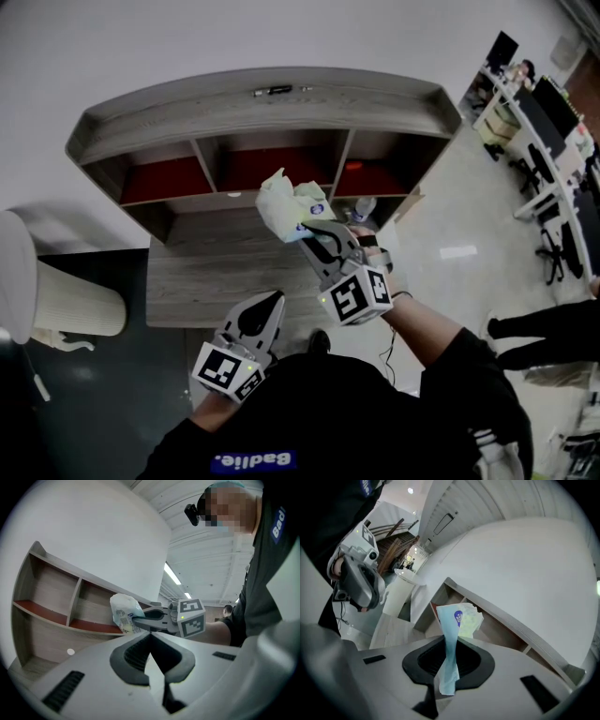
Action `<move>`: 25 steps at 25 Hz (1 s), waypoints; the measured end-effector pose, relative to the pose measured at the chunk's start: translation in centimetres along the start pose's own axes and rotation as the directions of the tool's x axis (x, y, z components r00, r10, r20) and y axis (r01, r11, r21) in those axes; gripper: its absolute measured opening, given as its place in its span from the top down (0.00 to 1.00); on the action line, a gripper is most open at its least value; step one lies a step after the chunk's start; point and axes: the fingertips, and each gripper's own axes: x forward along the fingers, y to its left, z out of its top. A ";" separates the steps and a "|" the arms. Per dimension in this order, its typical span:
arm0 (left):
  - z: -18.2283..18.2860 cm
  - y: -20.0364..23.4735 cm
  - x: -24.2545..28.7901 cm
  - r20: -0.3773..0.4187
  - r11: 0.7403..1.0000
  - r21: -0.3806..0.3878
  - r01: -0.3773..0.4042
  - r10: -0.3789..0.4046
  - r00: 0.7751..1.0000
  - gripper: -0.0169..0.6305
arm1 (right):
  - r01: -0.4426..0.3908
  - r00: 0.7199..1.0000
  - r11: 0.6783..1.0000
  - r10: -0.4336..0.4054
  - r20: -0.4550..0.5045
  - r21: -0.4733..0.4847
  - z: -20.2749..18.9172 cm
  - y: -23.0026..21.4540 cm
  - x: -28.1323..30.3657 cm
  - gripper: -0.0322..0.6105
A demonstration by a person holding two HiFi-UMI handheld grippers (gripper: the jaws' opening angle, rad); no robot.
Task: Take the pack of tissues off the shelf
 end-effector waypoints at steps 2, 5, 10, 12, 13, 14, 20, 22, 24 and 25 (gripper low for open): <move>-0.1 -0.1 0.0 -0.005 1.000 0.000 0.002 -0.002 1.000 0.98 | -0.014 1.000 0.997 0.012 0.027 0.070 0.4 0.2 -0.5 0.85; -0.1 -0.3 0.1 -0.009 1.000 0.002 0.006 -0.006 1.000 0.98 | -0.033 0.997 0.984 0.021 0.070 0.176 1.1 0.4 -1.2 0.85; -0.2 -0.5 0.1 -0.014 1.000 0.004 0.010 -0.010 1.000 0.98 | -0.048 0.990 0.956 0.008 0.140 0.289 1.8 1.1 -2.4 0.85; -0.2 -0.6 0.2 -0.015 1.000 0.007 0.014 -0.014 1.000 0.98 | -0.063 0.986 0.940 0.007 0.167 0.335 2.0 1.6 -3.0 0.85; -0.3 -0.7 0.2 -0.015 1.000 0.008 0.015 -0.015 1.000 0.98 | -0.072 0.983 0.931 0.006 0.182 0.357 2.1 1.9 -3.3 0.85; -0.3 -0.8 0.2 -0.016 1.000 0.009 0.016 -0.016 1.000 0.98 | -0.081 0.980 0.922 0.005 0.198 0.378 2.2 2.1 -3.6 0.85; -0.4 -1.2 0.3 -0.020 0.999 0.014 0.028 -0.028 0.999 0.98 | -0.121 0.967 0.849 -0.017 0.256 0.514 2.2 2.9 -4.8 0.85; -0.4 -1.5 0.2 -0.022 0.999 0.017 0.031 -0.030 0.999 0.98 | -0.127 0.966 0.822 -0.025 0.258 0.555 2.0 3.1 -5.2 0.85; -0.5 -1.8 0.2 -0.024 0.999 0.019 0.033 -0.033 0.999 0.98 | -0.132 0.965 0.802 -0.031 0.260 0.583 1.8 3.3 -5.6 0.85; -0.6 -1.9 0.2 -0.025 0.999 0.020 0.035 -0.034 0.999 0.98 | -0.134 0.965 0.793 -0.033 0.260 0.595 1.7 3.4 -5.8 0.86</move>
